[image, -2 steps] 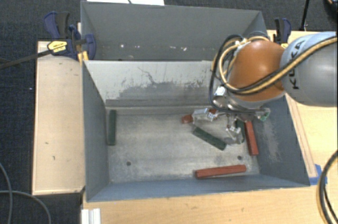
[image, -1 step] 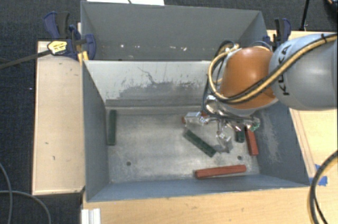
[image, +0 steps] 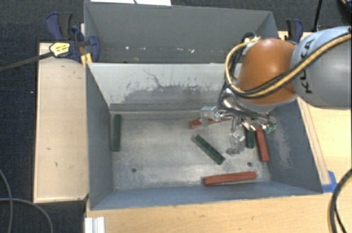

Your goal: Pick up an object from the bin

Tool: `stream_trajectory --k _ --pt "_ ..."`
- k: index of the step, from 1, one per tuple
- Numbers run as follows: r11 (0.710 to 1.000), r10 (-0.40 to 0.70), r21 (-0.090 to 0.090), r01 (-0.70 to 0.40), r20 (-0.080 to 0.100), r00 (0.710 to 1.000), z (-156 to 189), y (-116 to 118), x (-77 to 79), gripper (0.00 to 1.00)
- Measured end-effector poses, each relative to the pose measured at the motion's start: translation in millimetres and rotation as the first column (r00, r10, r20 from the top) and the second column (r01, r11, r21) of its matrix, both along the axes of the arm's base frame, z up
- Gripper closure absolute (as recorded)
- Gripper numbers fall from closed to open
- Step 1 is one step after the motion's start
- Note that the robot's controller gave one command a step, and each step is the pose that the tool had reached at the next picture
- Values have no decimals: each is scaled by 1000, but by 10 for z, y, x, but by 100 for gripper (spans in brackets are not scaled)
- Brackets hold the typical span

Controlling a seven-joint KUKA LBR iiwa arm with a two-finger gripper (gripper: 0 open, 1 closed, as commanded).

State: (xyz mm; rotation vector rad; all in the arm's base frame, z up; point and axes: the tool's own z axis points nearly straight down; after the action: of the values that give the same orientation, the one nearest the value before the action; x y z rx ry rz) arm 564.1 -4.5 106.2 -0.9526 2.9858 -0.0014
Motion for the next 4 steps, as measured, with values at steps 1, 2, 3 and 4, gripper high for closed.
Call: stream_trajectory --k 1,2,3,4 --pt "1000 -12 0 12 -7 1000 -367 271 -130 0" --pt "1000 -9 4 9 11 1000 -290 284 -71 100" --pt "998 62 -2 -62 -7 998 155 98 -711 100" --pt "998 66 -1 -66 -6 998 134 108 -695 0"
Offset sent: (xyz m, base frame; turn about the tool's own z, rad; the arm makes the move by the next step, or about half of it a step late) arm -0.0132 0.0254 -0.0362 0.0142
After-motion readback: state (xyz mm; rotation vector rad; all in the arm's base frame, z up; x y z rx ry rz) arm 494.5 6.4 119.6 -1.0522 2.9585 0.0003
